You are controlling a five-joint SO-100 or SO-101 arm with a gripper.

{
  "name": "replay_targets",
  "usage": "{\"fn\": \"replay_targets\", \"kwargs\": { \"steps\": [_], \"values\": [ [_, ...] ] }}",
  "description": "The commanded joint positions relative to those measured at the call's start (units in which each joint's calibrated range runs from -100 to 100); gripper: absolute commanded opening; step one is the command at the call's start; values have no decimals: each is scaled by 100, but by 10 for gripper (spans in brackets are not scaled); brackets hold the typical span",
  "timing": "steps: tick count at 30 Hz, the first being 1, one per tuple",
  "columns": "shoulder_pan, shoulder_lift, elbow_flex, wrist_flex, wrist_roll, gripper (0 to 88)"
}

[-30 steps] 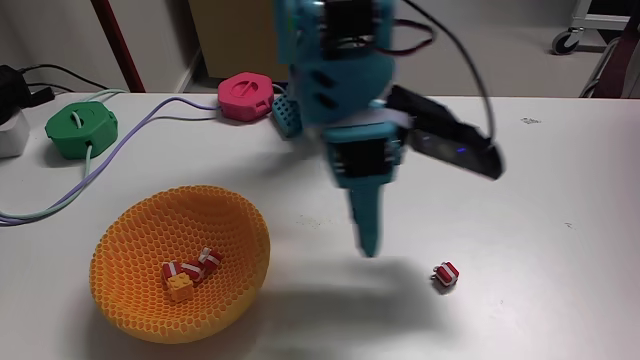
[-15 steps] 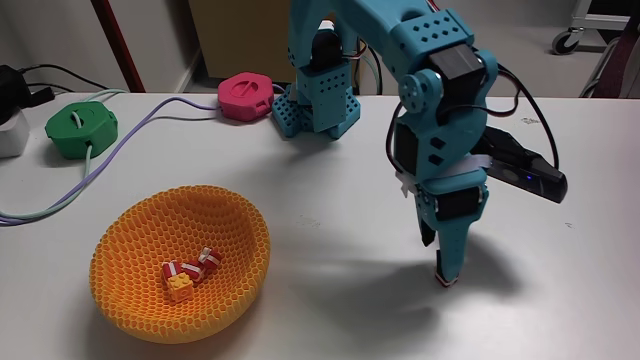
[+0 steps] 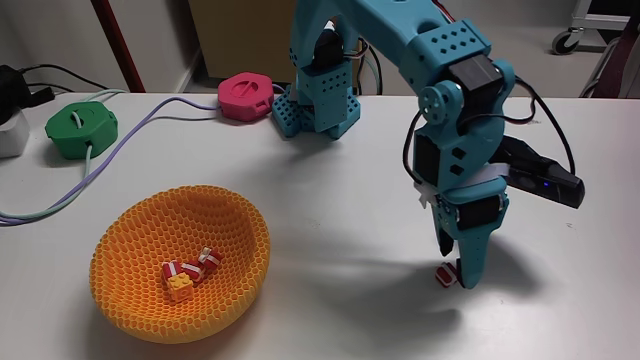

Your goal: Place cube pieces into the yellow basket

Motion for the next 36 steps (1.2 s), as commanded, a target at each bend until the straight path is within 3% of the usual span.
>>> {"fn": "replay_targets", "kwargs": {
  "steps": [1, 13, 18, 36],
  "values": [
    [9, 32, -44, -127, -10, 231],
    [372, 410, 100, -448, 83, 183],
    [400, 515, 129, -535, 249, 0],
    [1043, -1379, 81, 629, 122, 0]
  ]
}}
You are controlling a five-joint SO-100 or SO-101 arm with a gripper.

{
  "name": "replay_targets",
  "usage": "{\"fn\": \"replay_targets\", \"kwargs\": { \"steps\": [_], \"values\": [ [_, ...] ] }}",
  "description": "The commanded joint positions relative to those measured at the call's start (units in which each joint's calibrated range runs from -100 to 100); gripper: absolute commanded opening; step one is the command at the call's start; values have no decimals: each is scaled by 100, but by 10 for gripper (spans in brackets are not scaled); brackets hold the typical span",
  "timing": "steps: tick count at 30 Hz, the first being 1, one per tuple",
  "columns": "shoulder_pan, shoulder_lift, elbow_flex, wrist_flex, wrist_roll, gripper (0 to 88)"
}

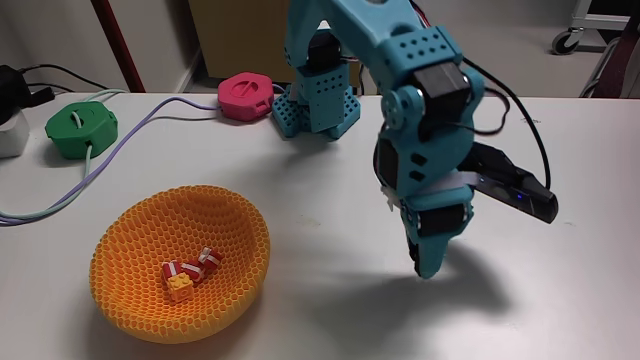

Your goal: Place cube pieces into the yellow basket

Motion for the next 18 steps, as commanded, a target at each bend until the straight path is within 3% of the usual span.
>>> {"fn": "replay_targets", "kwargs": {
  "steps": [1, 5, 9, 18],
  "values": [
    [352, -1154, -47, 345, -24, 0],
    [1023, -1930, -47, 762, 0, 0],
    [2291, -2612, -28, 962, 278, 0],
    [4779, -2735, 877, 15, 1099, 0]
  ]
}}
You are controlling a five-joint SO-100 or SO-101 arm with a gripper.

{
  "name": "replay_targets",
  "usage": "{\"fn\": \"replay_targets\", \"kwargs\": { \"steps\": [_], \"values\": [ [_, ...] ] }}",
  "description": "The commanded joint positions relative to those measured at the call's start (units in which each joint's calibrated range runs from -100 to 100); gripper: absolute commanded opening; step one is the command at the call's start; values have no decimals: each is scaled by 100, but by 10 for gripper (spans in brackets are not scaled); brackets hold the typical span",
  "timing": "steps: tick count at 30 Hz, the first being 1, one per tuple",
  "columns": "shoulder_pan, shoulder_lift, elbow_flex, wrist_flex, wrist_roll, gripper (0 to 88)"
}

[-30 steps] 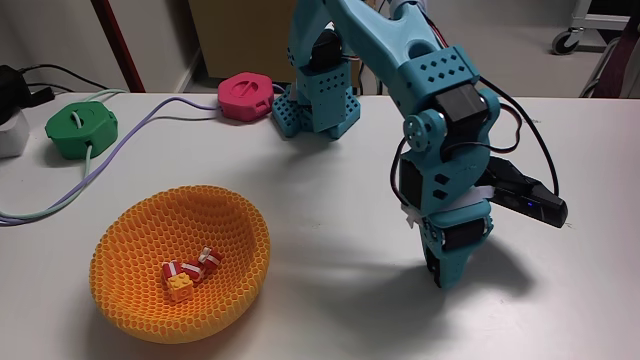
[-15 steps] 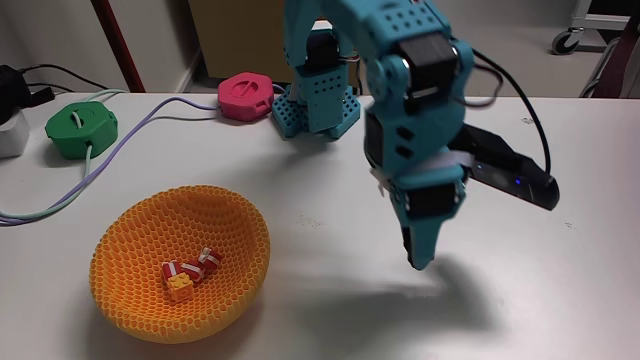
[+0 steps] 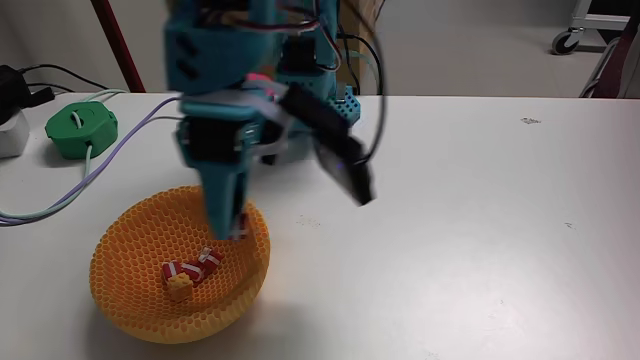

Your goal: Place cube pieces into the yellow basket

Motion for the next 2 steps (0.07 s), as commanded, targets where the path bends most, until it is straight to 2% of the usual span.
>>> {"fn": "replay_targets", "kwargs": {
  "steps": [1, 2],
  "values": [
    [815, -315, 644, -567, 283, 0],
    [974, -324, 894, -654, 361, 25]
  ]
}}
